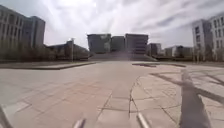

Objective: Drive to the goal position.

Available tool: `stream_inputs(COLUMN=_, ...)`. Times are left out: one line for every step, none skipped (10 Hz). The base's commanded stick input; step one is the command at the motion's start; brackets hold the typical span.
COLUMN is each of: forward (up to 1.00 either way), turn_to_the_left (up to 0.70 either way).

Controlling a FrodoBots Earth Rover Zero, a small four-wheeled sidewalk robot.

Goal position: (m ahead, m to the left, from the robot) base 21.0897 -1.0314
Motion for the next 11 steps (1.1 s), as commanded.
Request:
stream_inputs(forward=1.00, turn_to_the_left=0.00)
stream_inputs(forward=1.00, turn_to_the_left=0.00)
stream_inputs(forward=1.00, turn_to_the_left=0.00)
stream_inputs(forward=1.00, turn_to_the_left=0.00)
stream_inputs(forward=1.00, turn_to_the_left=0.00)
stream_inputs(forward=1.00, turn_to_the_left=0.00)
stream_inputs(forward=1.00, turn_to_the_left=0.00)
stream_inputs(forward=1.00, turn_to_the_left=0.00)
stream_inputs(forward=1.00, turn_to_the_left=0.00)
stream_inputs(forward=1.00, turn_to_the_left=0.00)
stream_inputs(forward=1.00, turn_to_the_left=0.00)
